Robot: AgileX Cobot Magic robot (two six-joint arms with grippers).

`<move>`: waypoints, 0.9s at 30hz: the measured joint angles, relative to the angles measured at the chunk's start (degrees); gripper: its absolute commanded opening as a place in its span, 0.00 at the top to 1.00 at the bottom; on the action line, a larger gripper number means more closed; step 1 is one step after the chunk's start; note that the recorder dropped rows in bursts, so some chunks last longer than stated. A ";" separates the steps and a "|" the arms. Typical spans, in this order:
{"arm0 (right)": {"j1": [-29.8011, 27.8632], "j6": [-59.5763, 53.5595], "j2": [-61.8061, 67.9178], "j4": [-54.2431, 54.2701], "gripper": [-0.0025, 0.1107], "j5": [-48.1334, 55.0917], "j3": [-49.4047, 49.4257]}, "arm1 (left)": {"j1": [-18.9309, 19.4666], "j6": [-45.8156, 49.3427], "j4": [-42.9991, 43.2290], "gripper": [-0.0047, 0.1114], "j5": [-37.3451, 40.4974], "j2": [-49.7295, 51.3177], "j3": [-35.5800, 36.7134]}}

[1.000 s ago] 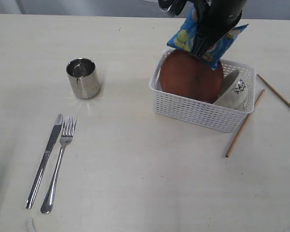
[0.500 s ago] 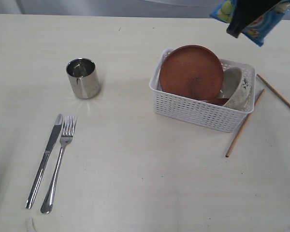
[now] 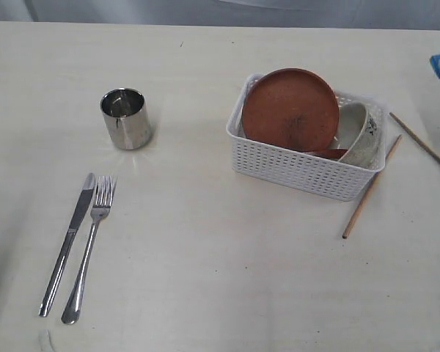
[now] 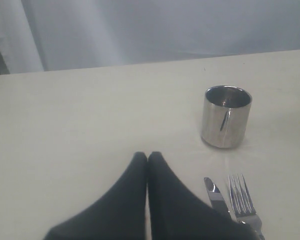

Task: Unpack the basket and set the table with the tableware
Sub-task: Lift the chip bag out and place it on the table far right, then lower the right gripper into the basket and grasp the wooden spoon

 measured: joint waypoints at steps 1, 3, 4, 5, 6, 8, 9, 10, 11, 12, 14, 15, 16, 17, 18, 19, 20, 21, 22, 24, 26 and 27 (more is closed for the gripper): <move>-1.60 -1.09 0.71 2.88 0.95 0.00 0.53 | 0.00 0.00 0.00 0.96 0.00 0.00 0.00; -3.85 -2.94 2.16 7.52 0.88 -0.11 1.55 | 0.00 0.00 0.00 0.96 0.00 0.00 0.00; -4.65 -3.64 2.83 9.10 0.83 -0.33 2.11 | 0.00 0.00 0.00 0.96 0.00 0.00 0.00; -5.18 -3.89 3.38 10.22 0.78 -0.73 2.52 | 0.00 0.00 0.00 0.96 0.00 0.00 0.00; -5.43 -4.17 3.75 10.83 0.73 -1.19 3.06 | 0.00 0.00 0.00 0.96 0.00 0.00 0.00; -5.65 -4.52 4.29 11.81 0.65 -2.38 3.87 | 0.00 0.00 0.00 0.96 0.00 0.00 0.00; -5.65 -4.62 4.41 11.93 0.63 -2.80 4.12 | 0.00 0.00 0.00 0.96 0.00 0.00 0.00; -5.65 -4.76 4.55 12.13 0.62 -3.36 4.32 | 0.00 0.00 0.00 0.96 0.00 0.00 0.00; -5.65 -4.76 4.60 12.38 0.62 -3.81 4.48 | 0.00 0.00 0.00 0.96 0.00 0.00 0.00; -5.65 -4.76 4.70 12.50 0.62 -4.10 4.52 | 0.00 0.00 0.00 0.96 0.00 0.00 0.00; -5.65 -4.76 4.70 13.26 0.62 -4.67 4.52 | 0.00 0.00 0.00 0.96 0.00 0.00 0.00; -5.65 -5.22 4.70 14.03 0.63 -4.95 4.41 | 0.00 0.00 0.00 0.96 0.00 0.00 0.00; -5.65 -5.22 4.70 15.33 0.63 -4.95 3.94 | 0.00 0.00 0.00 0.96 0.00 0.00 0.00; -5.65 -7.78 4.70 19.28 0.63 -5.04 3.01 | 0.00 0.00 0.00 0.96 0.00 0.00 0.00; -5.65 -9.95 4.70 22.53 0.63 -4.93 2.39 | 0.00 0.00 0.00 0.96 0.00 0.00 0.00; -5.65 -15.23 4.70 29.87 0.63 -4.61 1.30 | 0.00 0.00 0.00 0.96 0.00 0.00 0.00; -5.33 -18.68 4.70 34.15 0.63 -4.17 0.66 | 0.00 0.00 0.00 0.96 0.00 0.00 0.00; -3.57 -25.58 4.44 41.10 0.63 -3.25 -0.63 | 0.00 0.00 0.00 0.96 0.00 0.00 0.00; -2.51 -28.52 4.15 43.40 0.63 -2.83 -1.23 | 0.00 0.00 0.00 0.96 0.00 0.00 0.00; 2.17 -33.44 3.69 45.30 0.63 -3.00 -2.58 | 0.00 0.00 0.00 0.96 0.00 0.00 0.00; 8.48 -36.11 3.88 43.14 0.63 -3.05 -2.92 | 0.00 0.00 0.00 0.96 0.00 0.00 0.00; 10.85 -37.61 4.26 42.16 0.63 -2.49 -2.85 | 0.00 0.00 0.00 0.96 0.00 0.00 0.00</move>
